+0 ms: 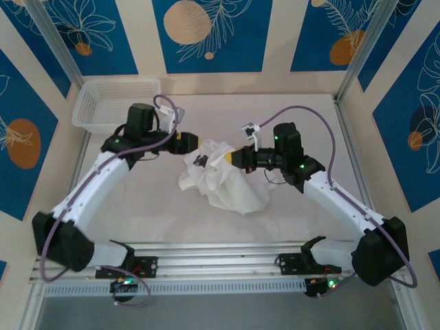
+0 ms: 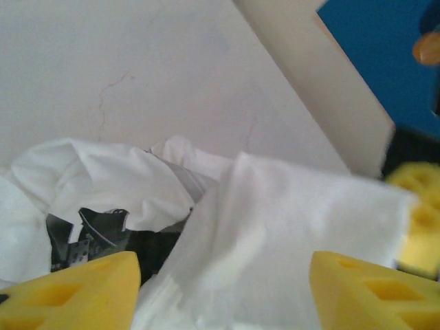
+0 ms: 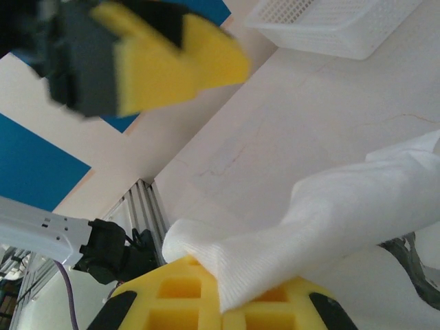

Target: Fold the inside-out t-shirt

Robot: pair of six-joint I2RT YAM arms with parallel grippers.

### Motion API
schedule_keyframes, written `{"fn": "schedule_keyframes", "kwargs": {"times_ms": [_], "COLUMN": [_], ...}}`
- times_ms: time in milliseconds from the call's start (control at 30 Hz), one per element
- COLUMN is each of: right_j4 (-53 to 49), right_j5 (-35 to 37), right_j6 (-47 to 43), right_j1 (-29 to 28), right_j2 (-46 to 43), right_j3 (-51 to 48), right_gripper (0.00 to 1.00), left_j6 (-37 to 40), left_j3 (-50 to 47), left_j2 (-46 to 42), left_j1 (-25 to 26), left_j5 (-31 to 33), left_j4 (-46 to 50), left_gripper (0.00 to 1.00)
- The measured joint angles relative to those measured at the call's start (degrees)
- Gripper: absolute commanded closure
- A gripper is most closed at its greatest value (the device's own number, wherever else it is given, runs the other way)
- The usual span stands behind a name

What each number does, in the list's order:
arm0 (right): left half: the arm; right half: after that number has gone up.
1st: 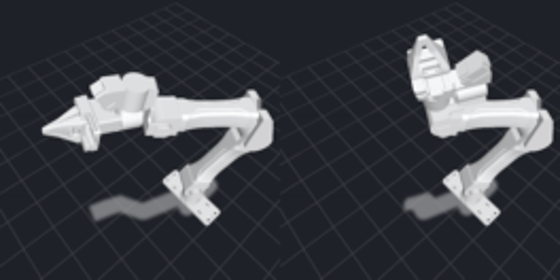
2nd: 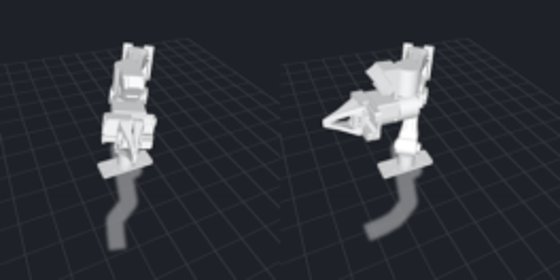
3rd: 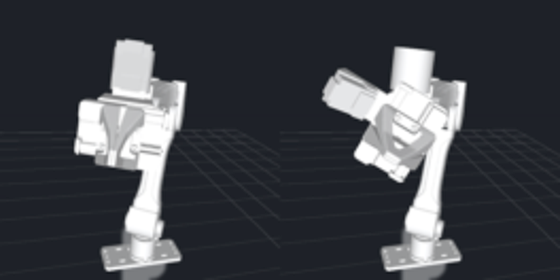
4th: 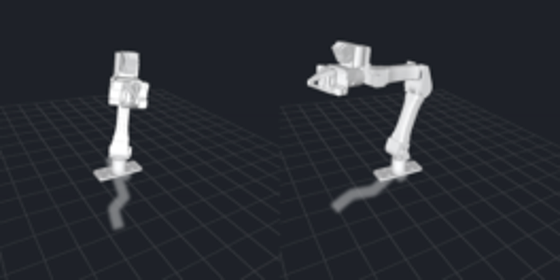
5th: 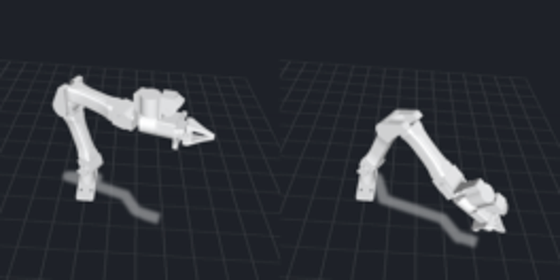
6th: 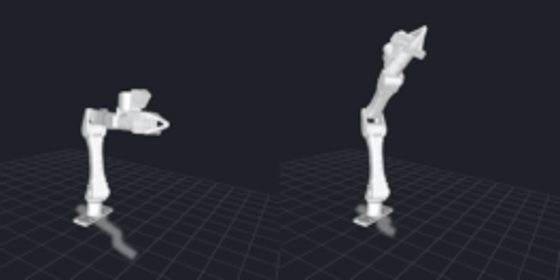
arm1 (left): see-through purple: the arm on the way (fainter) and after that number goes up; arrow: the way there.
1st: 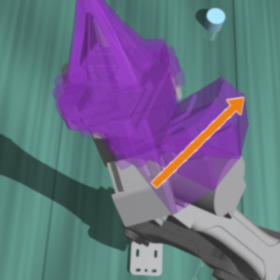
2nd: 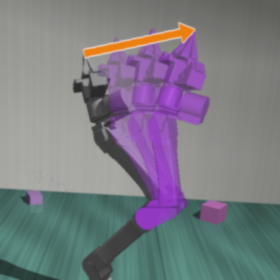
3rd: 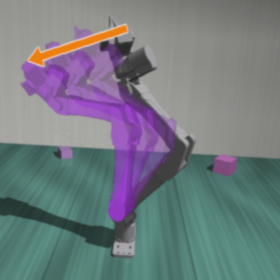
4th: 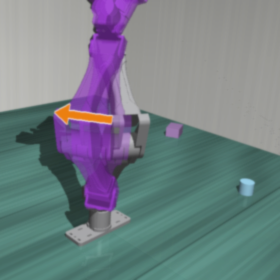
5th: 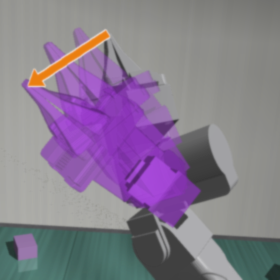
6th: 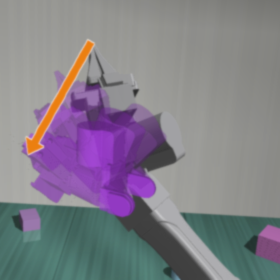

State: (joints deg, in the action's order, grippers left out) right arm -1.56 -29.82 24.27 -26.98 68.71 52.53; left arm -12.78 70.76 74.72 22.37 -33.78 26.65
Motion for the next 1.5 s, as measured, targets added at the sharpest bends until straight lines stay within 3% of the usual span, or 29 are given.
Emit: {"fn": "schedule_keyframes", "kwargs": {"times_ms": [100,233,400,500,567,767,867,967,1067,1133,1300,1400,1500], "right_j4": [0.3,0.3,-0.7,-1.2,-1.5,-2.3,-2.5,-2.6,-3.2,-5.0,-12.4,-14.1,-12.6], "right_j5": [-0.3,-0.7,-2.0,-2.5,-2.6,-2.8,-2.8,-2.8,-1.7,2.4,14.6,21.4,29.2], "right_j6": [0.2,0.2,0.4,0.4,0.4,0.4,0.4,0.4,0.1,-0.4,-1.7,-2.8,-2.9], "right_j1": [0.5,0.6,0.6,0.5,0.4,0.1,0.1,0.1,0.1,0.0,-0.9,-4.9,-12.5], "right_j2": [0.4,0.9,1.5,1.6,1.6,1.6,1.6,1.7,2.2,2.7,2.7,-2.2,-11.8], "right_j3": [0.0,0.1,0.6,1.2,1.4,1.7,1.7,1.7,1.7,1.7,1.6,-0.3,-4.1], "right_gripper": [1.00,1.00,1.00,1.00,1.00,1.00,1.00,0.99,0.90,0.79,0.71,0.64,0.62], "left_j6": [12.2,26.0,32.0,31.9,30.9,26.3,25.0,23.3,20.7,18.7,13.7,12.2,11.2], "left_j3": [-6.0,-16.2,-18.4,-18.0,-17.8,-17.4,-16.7,-15.6,-13.3,-11.6,-7.5,-5.6,-4.5], "left_j2": [-7.3,-14.4,-10.3,-5.8,-3.3,-1.4,-1.8,-2.7,-3.9,-4.9,-5.5,-4.7,-3.0], "left_j1": [4.9,13.7,14.0,14.0,14.0,14.0,14.0,14.0,13.9,13.9,13.9,13.9,13.9], "left_j5": [2.9,9.2,13.1,13.3,13.6,14.5,14.8,14.8,13.8,12.3,8.2,7.0,6.8], "left_j4": [0.4,-1.8,-7.7,-12.5,-15.8,-22.3,-23.3,-22.5,-21.2,-21.0,-20.5,-19.7,-18.7], "left_gripper": [0.22,0.20,0.22,0.24,0.32,0.73,1.00,1.00,1.00,1.00,1.00,1.00,1.00]}}
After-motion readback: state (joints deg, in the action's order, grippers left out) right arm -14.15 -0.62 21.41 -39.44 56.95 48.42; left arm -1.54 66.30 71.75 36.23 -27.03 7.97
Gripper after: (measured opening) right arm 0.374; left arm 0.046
